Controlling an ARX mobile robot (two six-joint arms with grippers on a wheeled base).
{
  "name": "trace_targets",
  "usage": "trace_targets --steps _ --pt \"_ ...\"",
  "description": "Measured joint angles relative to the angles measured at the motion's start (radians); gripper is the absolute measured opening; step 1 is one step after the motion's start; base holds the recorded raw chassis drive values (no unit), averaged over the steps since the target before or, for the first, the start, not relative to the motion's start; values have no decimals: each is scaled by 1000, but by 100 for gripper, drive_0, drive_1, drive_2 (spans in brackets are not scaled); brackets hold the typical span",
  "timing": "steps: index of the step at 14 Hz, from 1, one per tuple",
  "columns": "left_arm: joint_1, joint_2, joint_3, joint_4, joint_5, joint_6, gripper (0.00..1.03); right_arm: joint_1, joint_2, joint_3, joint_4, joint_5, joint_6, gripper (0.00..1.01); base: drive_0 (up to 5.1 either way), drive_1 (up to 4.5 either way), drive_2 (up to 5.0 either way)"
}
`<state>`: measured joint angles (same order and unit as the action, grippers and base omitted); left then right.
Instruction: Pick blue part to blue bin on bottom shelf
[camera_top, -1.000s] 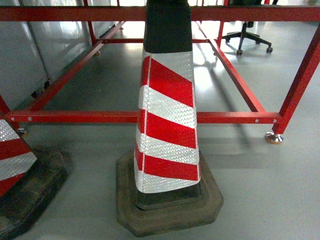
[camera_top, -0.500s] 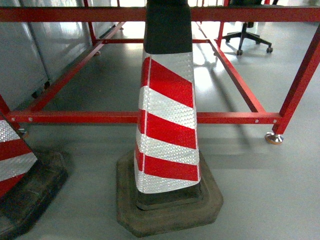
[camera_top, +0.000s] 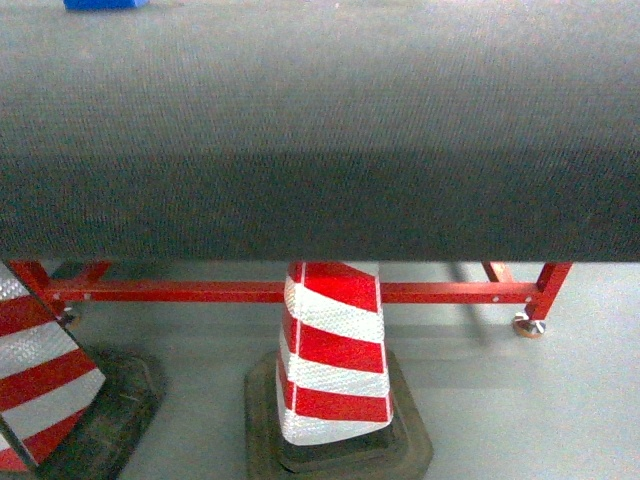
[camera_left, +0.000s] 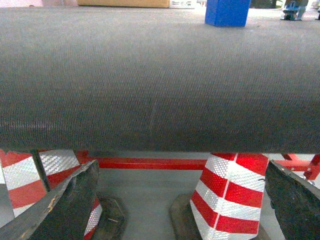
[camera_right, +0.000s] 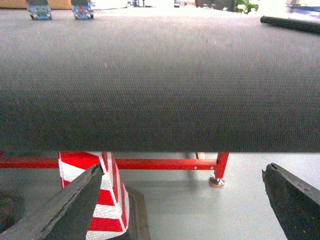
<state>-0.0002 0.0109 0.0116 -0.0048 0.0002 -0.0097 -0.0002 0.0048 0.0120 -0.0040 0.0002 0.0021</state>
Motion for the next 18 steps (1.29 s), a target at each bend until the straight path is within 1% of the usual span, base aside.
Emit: trace_targets --steps 18 --pt "0 0 0 3 -1 0 98 0 0 0 0 0 -2 98 0 0 0"
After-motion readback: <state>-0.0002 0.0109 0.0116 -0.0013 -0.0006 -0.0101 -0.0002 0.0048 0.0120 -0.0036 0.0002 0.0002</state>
